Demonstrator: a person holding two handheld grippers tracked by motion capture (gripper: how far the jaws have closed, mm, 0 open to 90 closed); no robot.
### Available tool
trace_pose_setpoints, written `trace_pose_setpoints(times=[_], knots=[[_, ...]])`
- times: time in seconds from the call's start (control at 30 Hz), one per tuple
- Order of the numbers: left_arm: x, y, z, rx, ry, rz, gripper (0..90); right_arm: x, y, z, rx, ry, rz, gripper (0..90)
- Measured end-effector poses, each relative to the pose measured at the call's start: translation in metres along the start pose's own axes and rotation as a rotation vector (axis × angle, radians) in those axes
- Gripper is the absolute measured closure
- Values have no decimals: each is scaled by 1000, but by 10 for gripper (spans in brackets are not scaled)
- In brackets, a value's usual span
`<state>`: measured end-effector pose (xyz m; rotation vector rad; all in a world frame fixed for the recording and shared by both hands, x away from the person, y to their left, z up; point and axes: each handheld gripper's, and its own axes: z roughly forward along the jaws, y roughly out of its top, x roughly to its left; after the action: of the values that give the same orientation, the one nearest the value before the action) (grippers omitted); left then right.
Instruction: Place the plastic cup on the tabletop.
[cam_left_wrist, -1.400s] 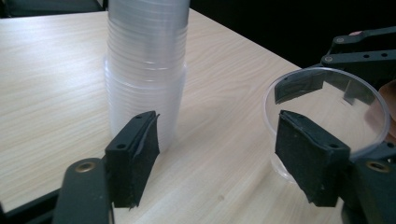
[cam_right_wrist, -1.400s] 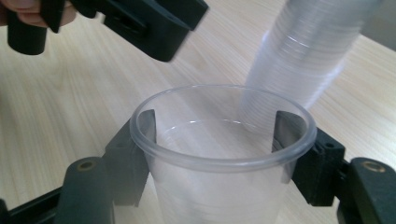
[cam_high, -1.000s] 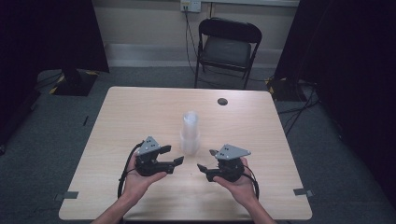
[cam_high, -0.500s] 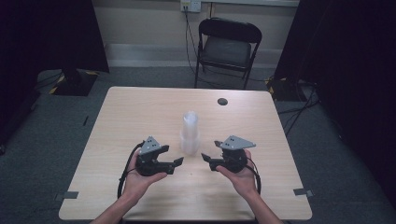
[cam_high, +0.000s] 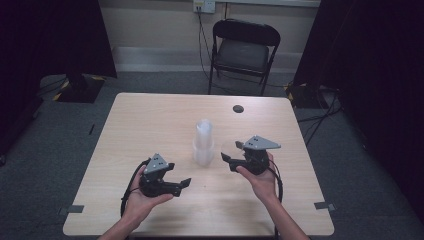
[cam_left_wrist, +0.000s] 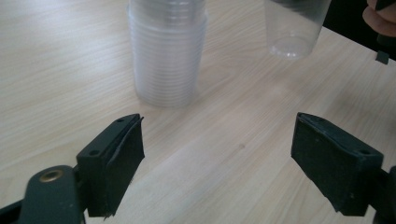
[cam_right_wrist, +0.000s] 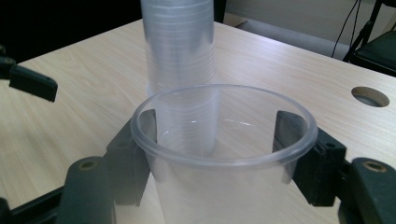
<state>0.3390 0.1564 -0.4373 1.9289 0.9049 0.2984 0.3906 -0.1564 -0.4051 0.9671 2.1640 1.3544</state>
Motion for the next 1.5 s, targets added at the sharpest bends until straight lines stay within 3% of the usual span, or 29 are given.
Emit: trace_pose_setpoints(times=[0.13, 0.17, 0.23, 0.3, 0.67, 0.97, 1.13, 1.27, 1.4, 1.5], knots=[[8, -8, -1, 22, 5, 8, 159, -6, 2, 4, -5, -12, 9, 307], [10, -10, -1, 12, 10, -14, 158, -7, 2, 5, -6, -13, 12, 307], [14, -12, -1, 2, 24, -14, 158, -10, 3, 6, -13, 8, 40, 307], [16, -13, -2, -1, 19, -5, 158, -11, 5, 8, -8, -9, 34, 307], [19, -20, -6, 10, 6, 24, 158, -27, 16, 19, -28, -61, 75, 309], [20, -23, -3, 28, -1, 2, 160, -41, 21, 26, -40, -99, 106, 310], [21, -25, -3, 36, 9, 12, 160, -47, 20, 37, -18, -121, 80, 308], [22, -26, -3, 38, 23, 6, 162, -52, 15, 49, -7, -126, 97, 307], [23, -26, -4, 19, 6, 5, 161, -56, 11, 61, 10, -145, 94, 304], [24, -26, -5, 13, 38, -9, 162, -59, 7, 70, 34, -159, 96, 302]])
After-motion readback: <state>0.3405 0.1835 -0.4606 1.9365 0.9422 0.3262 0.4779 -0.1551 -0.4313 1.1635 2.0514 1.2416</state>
